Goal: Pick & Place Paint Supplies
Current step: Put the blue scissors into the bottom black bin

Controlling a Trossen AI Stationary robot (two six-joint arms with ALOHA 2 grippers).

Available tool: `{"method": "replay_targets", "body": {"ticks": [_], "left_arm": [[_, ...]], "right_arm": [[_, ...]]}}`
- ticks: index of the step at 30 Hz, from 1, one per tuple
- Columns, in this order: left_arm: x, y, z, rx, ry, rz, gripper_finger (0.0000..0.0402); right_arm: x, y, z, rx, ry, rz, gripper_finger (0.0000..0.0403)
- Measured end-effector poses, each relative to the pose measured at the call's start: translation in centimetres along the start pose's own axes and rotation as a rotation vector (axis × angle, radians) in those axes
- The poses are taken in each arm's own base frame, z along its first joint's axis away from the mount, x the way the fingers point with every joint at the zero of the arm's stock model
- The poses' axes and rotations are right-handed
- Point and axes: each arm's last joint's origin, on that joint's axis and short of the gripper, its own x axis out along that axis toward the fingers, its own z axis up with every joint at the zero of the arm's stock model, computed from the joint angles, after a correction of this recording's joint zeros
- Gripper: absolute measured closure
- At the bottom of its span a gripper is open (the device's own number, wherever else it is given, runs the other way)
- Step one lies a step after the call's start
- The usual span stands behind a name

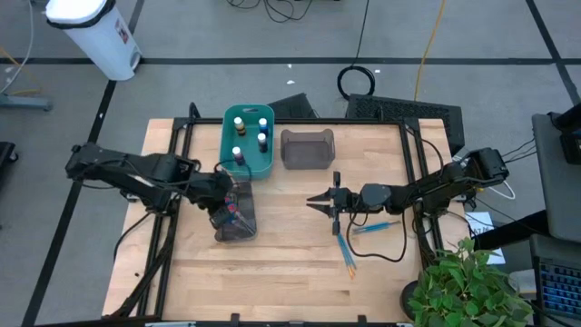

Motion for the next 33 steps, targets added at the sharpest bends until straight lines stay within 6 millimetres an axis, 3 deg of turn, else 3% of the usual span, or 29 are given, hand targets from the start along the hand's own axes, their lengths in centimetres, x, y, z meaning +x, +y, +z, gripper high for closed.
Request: {"method": "replay_targets", "body": {"ticks": [16,33], "left_arm": [[4.0,-1.2,2.0,0.044,0.049,0.047,0.0364],[4.0,-0.9,2.3,0.109,-0.018,0.129,0.0209]], "right_arm": [[0.0,0.0,0.0,0.001,-0.001,0.000,0.0348],[0.0,0.0,0.0,0.001,-0.001,0.000,0.0348]]}}
